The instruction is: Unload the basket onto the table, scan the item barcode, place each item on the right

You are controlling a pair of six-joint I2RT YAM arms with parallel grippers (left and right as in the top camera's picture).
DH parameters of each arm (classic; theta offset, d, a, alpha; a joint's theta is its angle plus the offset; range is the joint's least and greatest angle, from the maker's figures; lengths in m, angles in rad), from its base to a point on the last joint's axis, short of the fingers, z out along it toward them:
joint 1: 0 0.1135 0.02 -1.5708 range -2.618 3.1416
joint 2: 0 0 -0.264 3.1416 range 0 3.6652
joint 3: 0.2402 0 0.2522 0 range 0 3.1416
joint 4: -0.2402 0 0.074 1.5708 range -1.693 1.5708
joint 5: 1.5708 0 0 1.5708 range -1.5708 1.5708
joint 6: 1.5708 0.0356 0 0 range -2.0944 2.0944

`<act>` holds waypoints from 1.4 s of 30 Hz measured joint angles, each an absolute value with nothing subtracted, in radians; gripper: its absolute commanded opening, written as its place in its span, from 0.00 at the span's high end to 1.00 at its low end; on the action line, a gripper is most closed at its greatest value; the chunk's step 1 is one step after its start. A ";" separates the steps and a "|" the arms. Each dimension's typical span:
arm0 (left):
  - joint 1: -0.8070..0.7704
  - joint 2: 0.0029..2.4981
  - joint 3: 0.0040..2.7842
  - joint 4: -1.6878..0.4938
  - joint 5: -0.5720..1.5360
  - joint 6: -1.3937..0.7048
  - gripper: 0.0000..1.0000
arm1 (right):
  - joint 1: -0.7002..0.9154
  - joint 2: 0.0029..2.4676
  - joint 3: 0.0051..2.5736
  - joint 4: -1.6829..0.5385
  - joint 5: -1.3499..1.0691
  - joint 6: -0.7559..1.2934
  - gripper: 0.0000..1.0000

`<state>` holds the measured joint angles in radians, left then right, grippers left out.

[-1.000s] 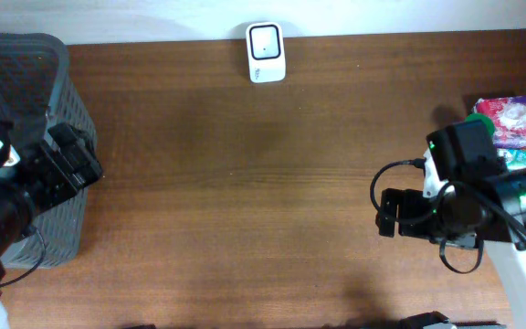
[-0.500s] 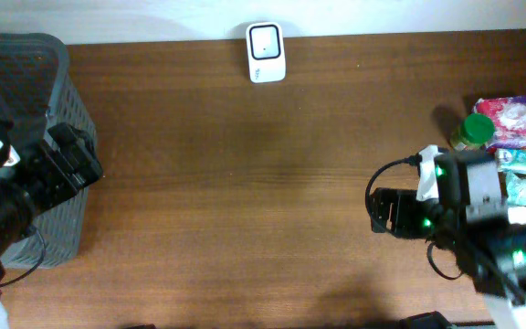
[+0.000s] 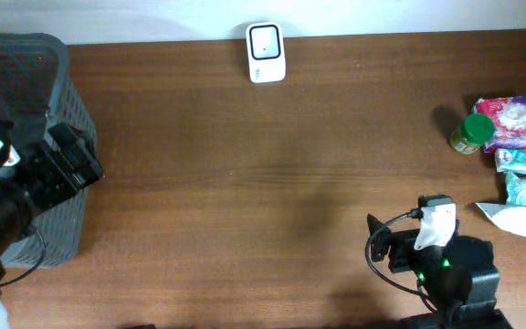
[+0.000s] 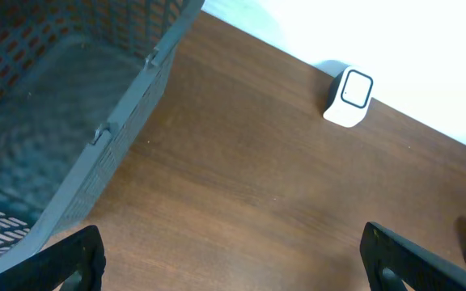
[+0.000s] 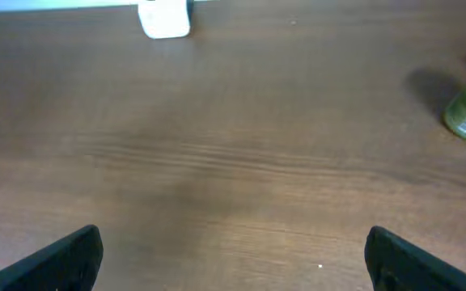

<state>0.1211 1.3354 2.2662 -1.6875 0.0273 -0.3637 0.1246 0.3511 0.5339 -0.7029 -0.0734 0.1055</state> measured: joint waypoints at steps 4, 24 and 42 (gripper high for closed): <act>0.121 1.335 2.266 -1.688 0.027 -0.364 0.01 | 0.092 0.242 0.431 -0.616 -0.083 0.086 0.01; 0.121 1.335 2.266 -1.687 0.027 -0.364 0.01 | 0.012 0.014 0.088 -0.126 -0.147 0.026 0.01; 0.121 1.335 2.266 -1.687 0.027 -0.364 0.01 | 0.012 0.013 0.014 -0.062 -0.160 -0.001 0.02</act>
